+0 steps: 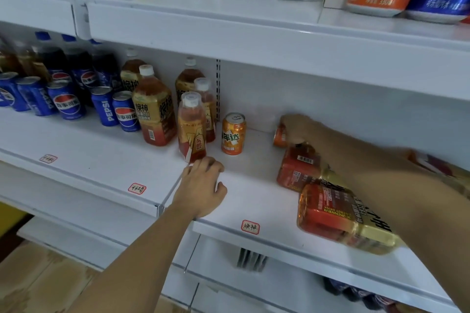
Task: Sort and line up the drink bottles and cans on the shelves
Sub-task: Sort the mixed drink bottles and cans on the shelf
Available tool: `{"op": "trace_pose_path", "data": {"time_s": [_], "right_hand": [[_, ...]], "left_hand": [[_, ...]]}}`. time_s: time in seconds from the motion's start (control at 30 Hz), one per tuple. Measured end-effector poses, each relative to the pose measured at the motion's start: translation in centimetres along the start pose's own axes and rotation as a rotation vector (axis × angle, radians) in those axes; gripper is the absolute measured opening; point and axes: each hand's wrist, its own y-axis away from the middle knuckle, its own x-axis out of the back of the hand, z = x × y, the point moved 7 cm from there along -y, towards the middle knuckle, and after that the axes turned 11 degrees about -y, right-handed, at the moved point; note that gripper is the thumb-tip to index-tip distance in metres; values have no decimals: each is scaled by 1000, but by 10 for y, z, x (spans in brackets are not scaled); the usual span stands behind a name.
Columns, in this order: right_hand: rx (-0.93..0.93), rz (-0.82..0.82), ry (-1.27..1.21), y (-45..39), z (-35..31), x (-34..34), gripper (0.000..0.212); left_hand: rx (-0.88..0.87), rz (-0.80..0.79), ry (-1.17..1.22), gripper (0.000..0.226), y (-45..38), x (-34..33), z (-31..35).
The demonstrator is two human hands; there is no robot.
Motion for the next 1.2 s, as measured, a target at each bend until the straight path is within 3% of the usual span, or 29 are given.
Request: {"op": "trace_pose_path", "data": {"time_s": [0.17,0.33,0.53,0.73,0.87,1.0,1.1,1.2], "right_hand": [[89,-27,-56,-4,6,-7,68],[198,-105,-114,-8,-19,2,84],[312,92,-283,-14,-63,18,77],[415,147,-327,-7,-74,16,99],[273,118,-345,9,-31,31,88],[-78,-150,82,31,42,26,40],[-222,-234,186,41,81,16,38],[-252,-172,85,40,100,15,40]], "left_hand": [[0,-1,7,40,-1,-1,-1],[1,-4,15,40,-1,-1,-1],[-1,-6,16,38,0,-1,-1],[-3,-17,15,38,-1,0,-1],[-3,-11,-3,41,-1,0,0],[1,17,-35,43,0,1,3],[-5,24,-47,41,1,1,4],[-4,11,-43,41,0,1,4]]}}
